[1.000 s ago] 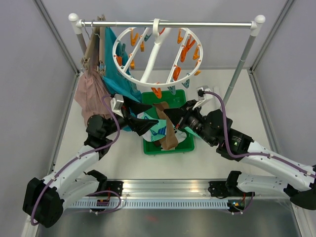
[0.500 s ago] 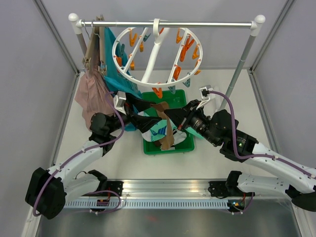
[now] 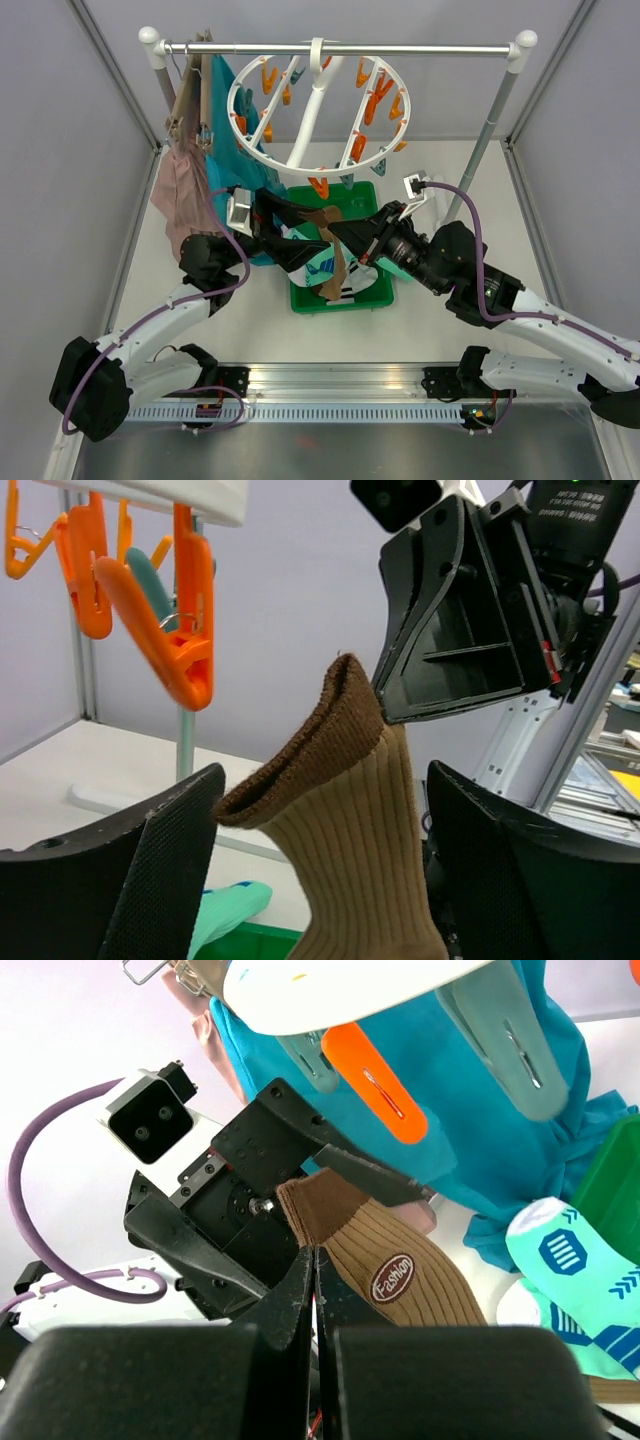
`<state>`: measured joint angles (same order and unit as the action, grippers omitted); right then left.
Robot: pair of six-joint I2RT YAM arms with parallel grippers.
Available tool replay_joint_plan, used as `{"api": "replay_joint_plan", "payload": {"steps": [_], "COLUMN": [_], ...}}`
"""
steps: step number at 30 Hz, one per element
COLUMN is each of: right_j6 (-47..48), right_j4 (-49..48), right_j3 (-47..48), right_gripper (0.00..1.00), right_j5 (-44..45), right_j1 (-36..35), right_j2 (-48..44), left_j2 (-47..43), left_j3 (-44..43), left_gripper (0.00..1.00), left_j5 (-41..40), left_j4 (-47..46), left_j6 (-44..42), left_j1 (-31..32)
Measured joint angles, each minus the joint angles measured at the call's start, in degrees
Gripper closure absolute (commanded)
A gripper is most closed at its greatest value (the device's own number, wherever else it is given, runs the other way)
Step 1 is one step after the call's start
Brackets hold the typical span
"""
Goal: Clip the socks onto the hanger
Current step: Pick up the sock from the bin.
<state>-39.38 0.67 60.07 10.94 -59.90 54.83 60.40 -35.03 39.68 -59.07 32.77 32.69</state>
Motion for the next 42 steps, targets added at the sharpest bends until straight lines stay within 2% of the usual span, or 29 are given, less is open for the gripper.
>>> {"api": "replay_joint_plan", "payload": {"steps": [1,2,5,7,9,10,13,17,21,22,24,25,28,35,42], "right_j6": [-0.09,-0.11,-0.11,-0.09,-0.07,-0.07,0.0,0.24,1.01,1.44,2.64,3.48,7.21,17.33,25.51], "right_j4": [-0.11,-0.17,-0.26,-0.24,-0.24,-0.22,-0.22,-0.22,0.17,0.57,1.55,2.16,4.15,4.76,3.21], "right_j3": [0.0,0.0,0.0,0.0,0.0,0.0,0.0,0.0,0.0,0.0,0.0,0.0,-0.02,-1.75,-1.42], "right_gripper": [1.0,1.0,1.0,1.0,1.0,1.0,1.0,1.0,0.77,0.65,0.52,0.49,0.45,0.47,0.47], "right_j5": [-0.09,-0.13,-0.13,-0.09,0.13,0.31,0.9,1.64,3.04,3.54,4.79,5.7,8.76,16.26,21.81], "right_j1": [0.0,0.0,0.0,-0.02,0.0,-0.02,-0.02,-0.02,-0.02,-0.02,-0.02,-0.02,-0.02,0.0,-0.02], "right_j2": [0.0,0.0,-0.02,-0.02,-0.07,-0.13,-0.48,-0.76,-0.76,-0.76,-0.76,-0.79,-1.27,-6.95,-5.66], "left_j2": [0.0,0.0,0.0,-0.04,-0.13,-0.17,-0.52,-1.2,-1.88,-2.08,-2.45,-2.64,-3.98,-9.16,-12.79], "left_j3": [-0.13,-0.28,-0.55,-0.63,-0.61,-0.61,-0.63,-0.63,-0.79,-1.03,-2.21,-2.69,-4.7,-6.56,-8.07], "left_gripper": [0.24,0.35,0.47,0.52,0.63,0.77,0.97,0.98,0.98,0.98,0.98,0.98,0.98,0.98,0.98], "left_j5": [0.15,0.52,1.03,1.14,1.2,1.27,1.44,1.51,2.51,2.78,2.99,2.99,2.69,0.2,-3.58], "left_j4": [-0.2,-0.31,-0.59,-0.68,-0.61,-0.59,-0.35,0.26,2.14,3.34,7.28,8.94,17.27,34.38,45.99], "left_j6": [0.13,0.31,0.79,0.92,0.98,1.03,1.29,1.29,1.22,0.98,0.15,-0.33,-2.89,-7.98,-11.3], "left_j1": [0.2,0.28,0.52,0.57,0.57,0.57,0.57,0.81,1.01,1.16,1.46,1.6,1.95,2.21,2.29]}}
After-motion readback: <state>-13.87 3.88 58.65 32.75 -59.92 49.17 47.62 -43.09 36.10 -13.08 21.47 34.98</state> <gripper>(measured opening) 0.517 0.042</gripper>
